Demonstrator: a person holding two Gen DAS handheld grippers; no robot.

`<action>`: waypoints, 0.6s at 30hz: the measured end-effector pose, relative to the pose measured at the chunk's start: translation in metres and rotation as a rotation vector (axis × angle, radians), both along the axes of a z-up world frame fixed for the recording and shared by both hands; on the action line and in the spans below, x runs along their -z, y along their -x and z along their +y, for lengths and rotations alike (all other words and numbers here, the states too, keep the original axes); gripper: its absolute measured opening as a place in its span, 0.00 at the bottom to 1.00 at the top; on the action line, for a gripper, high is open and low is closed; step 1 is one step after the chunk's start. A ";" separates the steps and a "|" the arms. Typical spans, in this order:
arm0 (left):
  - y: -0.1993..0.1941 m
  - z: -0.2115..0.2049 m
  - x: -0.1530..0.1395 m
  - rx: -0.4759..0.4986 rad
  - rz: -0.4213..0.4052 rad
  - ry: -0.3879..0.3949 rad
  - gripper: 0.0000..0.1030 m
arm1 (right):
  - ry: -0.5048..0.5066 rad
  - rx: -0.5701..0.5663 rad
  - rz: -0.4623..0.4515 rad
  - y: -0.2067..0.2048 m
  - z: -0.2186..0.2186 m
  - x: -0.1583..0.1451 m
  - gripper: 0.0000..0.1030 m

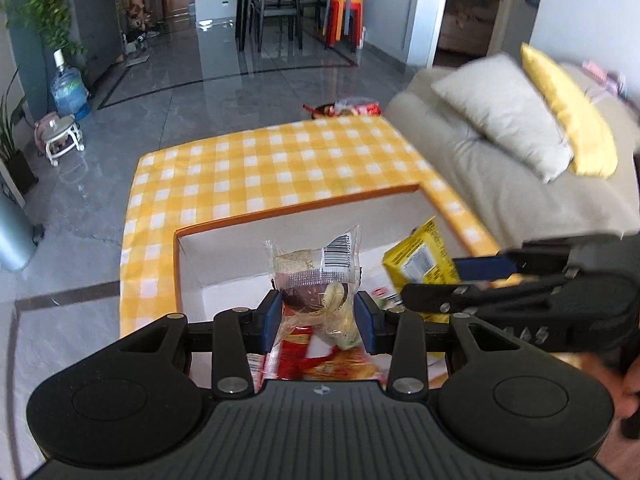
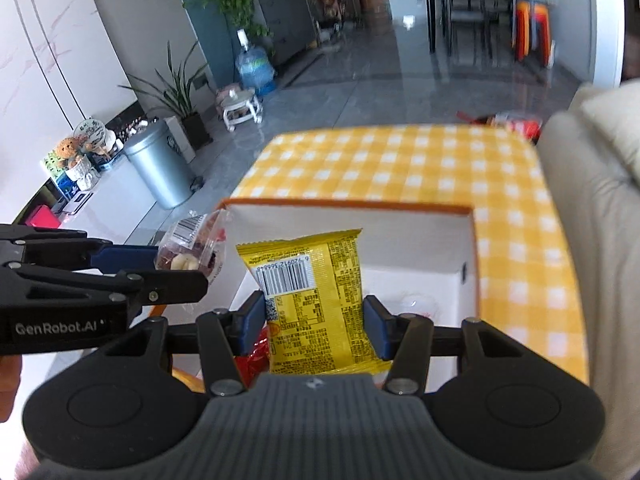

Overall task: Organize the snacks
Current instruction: 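Lift both packets and carry them over the open orange box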

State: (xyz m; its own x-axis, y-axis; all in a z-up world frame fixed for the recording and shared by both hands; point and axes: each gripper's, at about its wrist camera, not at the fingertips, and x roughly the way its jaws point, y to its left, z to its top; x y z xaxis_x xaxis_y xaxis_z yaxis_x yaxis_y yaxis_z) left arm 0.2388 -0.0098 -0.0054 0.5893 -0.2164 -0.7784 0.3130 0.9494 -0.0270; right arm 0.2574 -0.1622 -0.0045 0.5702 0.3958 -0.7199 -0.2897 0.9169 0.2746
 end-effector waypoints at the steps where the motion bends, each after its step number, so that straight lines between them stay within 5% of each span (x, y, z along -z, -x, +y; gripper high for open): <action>1: -0.004 0.000 0.007 0.004 0.012 -0.019 0.43 | -0.003 -0.001 0.022 -0.007 0.001 0.006 0.49; 9: -0.026 -0.005 0.050 0.043 0.082 -0.171 0.43 | 0.089 -0.018 0.071 -0.044 0.022 0.037 0.49; 15: -0.044 -0.019 0.066 0.057 0.120 -0.369 0.44 | 0.319 0.001 0.033 -0.065 0.035 0.050 0.49; 18: -0.052 -0.023 0.072 0.069 0.147 -0.402 0.44 | 0.370 -0.012 0.040 -0.074 0.037 0.057 0.49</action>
